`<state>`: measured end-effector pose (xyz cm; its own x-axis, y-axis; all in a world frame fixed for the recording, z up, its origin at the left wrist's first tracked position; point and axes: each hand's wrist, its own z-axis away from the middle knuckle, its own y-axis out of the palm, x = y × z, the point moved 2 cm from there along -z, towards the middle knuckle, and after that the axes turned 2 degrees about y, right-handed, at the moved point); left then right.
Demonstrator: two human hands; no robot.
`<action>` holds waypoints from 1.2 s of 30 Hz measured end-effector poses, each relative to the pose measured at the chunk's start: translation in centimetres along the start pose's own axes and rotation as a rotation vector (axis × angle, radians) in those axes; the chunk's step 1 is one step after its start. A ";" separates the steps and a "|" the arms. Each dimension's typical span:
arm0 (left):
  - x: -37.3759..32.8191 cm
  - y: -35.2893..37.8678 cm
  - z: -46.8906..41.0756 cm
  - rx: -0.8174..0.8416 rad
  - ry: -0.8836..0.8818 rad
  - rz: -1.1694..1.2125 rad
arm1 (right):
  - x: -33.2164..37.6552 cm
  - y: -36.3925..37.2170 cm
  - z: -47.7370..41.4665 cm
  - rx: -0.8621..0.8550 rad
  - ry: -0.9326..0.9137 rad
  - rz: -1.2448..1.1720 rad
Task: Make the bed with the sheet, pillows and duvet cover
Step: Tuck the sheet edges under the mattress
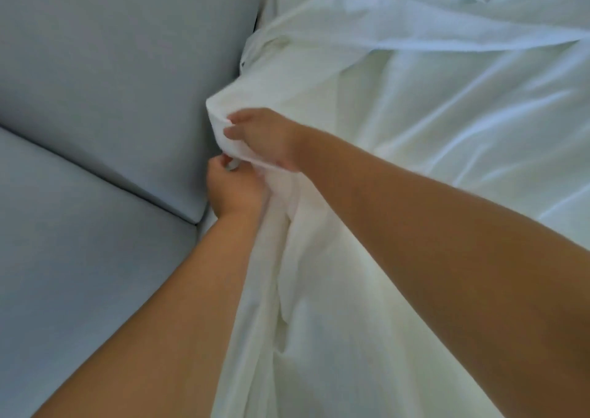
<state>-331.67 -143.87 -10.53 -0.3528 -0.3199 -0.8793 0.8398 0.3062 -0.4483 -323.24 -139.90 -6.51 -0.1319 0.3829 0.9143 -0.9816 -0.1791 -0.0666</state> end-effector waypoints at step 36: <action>1.2 9.9 9.3 0.513 -0.052 -0.635 | -14.5 -9.9 9.8 -0.342 0.182 0.985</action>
<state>-319.92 -149.51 -14.52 -0.8160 -0.3390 -0.4682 0.5750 -0.3919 -0.7182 -310.25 -152.58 -15.22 -0.8821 0.3424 0.3235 -0.4128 -0.2311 -0.8810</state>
